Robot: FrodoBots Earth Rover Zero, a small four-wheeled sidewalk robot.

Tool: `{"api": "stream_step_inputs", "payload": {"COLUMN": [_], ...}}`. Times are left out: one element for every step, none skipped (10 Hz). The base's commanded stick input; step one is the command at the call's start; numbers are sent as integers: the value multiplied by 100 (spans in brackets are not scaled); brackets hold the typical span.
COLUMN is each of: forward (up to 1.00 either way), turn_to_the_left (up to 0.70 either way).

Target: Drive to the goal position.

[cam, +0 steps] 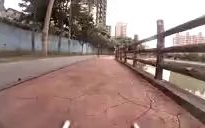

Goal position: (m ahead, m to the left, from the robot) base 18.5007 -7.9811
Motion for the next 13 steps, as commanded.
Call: {"api": "stream_step_inputs", "payload": {"forward": [100, 100, 100, 100, 100, 100, 100, 100, 100, 100, 100, 100, 100], "turn_to_the_left": [0, 0, 0, 0, 0, 0, 0, 0, 0, 0, 0, 0, 0]}}
